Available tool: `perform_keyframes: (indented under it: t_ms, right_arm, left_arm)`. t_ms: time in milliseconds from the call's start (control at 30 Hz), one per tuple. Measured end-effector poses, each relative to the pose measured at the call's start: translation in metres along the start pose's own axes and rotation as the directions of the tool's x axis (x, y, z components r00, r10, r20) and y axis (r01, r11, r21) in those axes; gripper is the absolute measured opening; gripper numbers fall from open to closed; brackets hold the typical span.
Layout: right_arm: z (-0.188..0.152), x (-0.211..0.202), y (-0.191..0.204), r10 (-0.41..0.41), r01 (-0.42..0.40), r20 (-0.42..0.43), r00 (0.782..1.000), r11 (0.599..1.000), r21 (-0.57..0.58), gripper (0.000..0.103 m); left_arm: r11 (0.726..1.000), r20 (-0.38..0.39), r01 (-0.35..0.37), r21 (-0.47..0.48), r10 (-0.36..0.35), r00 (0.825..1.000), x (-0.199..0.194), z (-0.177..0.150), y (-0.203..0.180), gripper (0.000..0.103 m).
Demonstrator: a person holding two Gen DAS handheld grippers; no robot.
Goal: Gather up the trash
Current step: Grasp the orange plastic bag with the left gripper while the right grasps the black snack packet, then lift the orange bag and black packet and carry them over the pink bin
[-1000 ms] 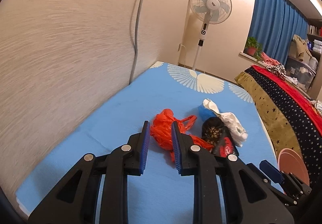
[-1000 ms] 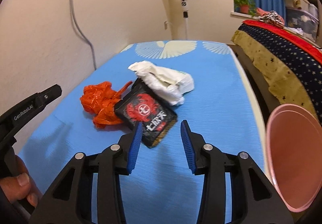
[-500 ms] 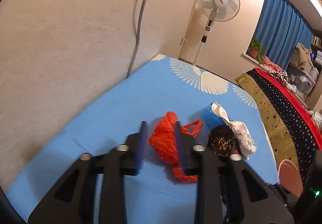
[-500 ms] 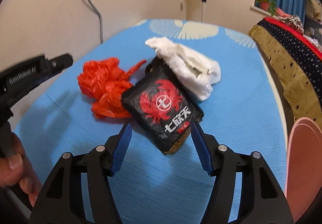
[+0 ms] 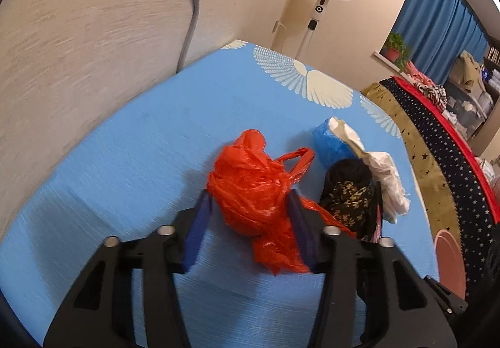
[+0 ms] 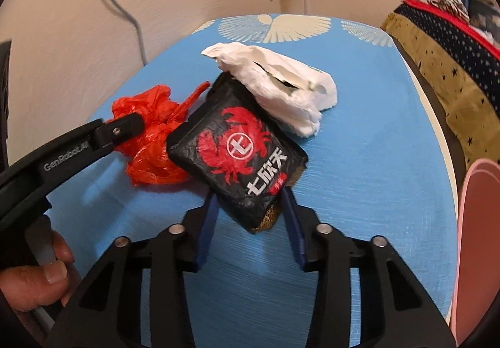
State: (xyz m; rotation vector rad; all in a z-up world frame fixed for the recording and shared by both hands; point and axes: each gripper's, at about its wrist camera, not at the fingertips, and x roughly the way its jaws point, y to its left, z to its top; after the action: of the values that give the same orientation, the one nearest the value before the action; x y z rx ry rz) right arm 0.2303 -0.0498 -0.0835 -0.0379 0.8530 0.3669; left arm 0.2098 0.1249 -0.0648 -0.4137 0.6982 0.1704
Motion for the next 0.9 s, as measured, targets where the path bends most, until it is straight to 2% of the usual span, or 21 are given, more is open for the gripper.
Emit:
perform_keyframes:
  t_ms: [100,267,433,567,667,900]
  right_arm:
    - [-0.002,-0.004,-0.001,0.006,-0.006,0.010,1.000,1.000,0.005,0.027]
    - [-0.011,-0.018,0.006,0.015,-0.014,0.030,0.999,0.999,-0.033,0.009]
    - [-0.018,-0.036,-0.001,0.031,-0.031,0.046,0.998,1.000,0.002,0.007]
    - [-0.025,-0.056,-0.007,0.021,-0.022,0.065,0.998,1.000,0.015,0.006]
    - [-0.029,-0.068,-0.009,0.010,-0.010,0.081,0.997,1.000,0.010,0.001]
    - [-0.040,-0.092,-0.015,-0.003,0.002,0.108,0.994,1.000,0.018,0.000]
  left_arm:
    - [1.000,0.006,0.003,0.015,-0.003,1.000,-0.004,-0.001,-0.003,0.034]
    - [0.999,0.002,0.010,0.036,-0.011,1.000,-0.012,-0.005,-0.007,0.030]
    - [0.999,0.005,0.020,0.042,-0.021,1.000,-0.024,-0.008,-0.009,0.028]
    - [0.998,0.009,0.030,0.050,-0.030,1.000,-0.036,-0.012,-0.011,0.027]
    - [0.998,0.017,0.040,0.058,-0.041,0.999,-0.047,-0.014,-0.013,0.027]
    - [0.993,0.033,0.055,0.100,-0.059,0.998,-0.071,-0.023,-0.020,0.025]
